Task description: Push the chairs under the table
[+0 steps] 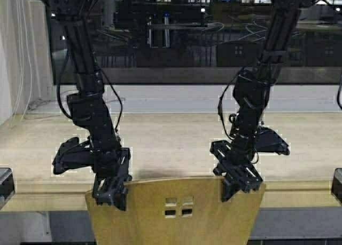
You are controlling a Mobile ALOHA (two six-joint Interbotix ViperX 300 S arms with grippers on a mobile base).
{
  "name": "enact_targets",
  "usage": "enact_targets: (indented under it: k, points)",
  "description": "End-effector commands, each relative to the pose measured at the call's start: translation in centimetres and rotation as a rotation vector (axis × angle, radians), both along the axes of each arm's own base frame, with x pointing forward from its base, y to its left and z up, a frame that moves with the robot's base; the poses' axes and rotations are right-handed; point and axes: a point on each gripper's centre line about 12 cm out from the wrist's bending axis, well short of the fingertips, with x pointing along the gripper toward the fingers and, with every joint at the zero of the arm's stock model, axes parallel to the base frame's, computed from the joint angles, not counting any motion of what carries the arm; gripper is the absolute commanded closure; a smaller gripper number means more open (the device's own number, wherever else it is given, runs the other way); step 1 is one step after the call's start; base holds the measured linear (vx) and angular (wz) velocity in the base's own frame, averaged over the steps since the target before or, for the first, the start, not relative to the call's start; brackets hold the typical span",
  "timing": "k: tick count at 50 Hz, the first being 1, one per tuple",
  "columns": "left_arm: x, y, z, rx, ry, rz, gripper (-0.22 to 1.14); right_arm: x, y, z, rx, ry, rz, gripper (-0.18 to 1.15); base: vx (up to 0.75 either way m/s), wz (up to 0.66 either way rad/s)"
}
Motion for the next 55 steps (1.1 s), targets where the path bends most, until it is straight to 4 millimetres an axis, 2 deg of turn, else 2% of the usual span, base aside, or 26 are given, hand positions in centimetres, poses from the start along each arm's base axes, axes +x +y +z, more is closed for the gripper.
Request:
enact_targets:
  k: [1, 11, 15, 18, 25, 34, 44, 55]
  points:
    - [3.0, -0.6, 4.1, 0.001, -0.125, -0.046, 0.58, -0.1, 0.2, -0.1, -0.057, -0.024, 0.178, 0.70, 0.04, 0.00]
    - [3.1, -0.7, 5.1, 0.033, -0.138, -0.102, 0.20, 0.5, 0.6, 0.3, -0.026, -0.013, 0.186, 0.19, 0.00, 0.00]
    - [3.0, -0.6, 5.4, 0.030, -0.132, -0.105, 0.07, 0.8, 0.9, 0.7, -0.012, -0.010, 0.193, 0.08, -0.02, 0.00]
    - [2.7, -0.7, 5.4, 0.025, -0.115, -0.111, 0.02, 0.9, 1.1, 1.0, -0.003, -0.008, 0.194, 0.07, -0.03, 0.01]
    - [2.8, -0.9, 5.9, 0.011, -0.107, -0.114, 0.01, 1.6, 0.8, 2.0, 0.009, -0.026, 0.171, 0.07, -0.02, -0.01]
    - [3.2, -1.1, 8.2, -0.006, -0.143, -0.113, 0.01, 2.1, 0.2, 4.4, 0.025, -0.048, 0.154, 0.08, -0.01, 0.01]
    - [3.8, -1.3, 13.9, -0.022, -0.236, -0.149, 0.01, 2.8, 0.2, 9.9, 0.049, -0.132, 0.146, 0.08, -0.01, 0.01]
    - [3.1, -0.6, 19.5, -0.010, -0.324, -0.189, 0.01, 3.0, 0.2, 16.2, 0.073, -0.242, 0.156, 0.08, -0.01, 0.01]
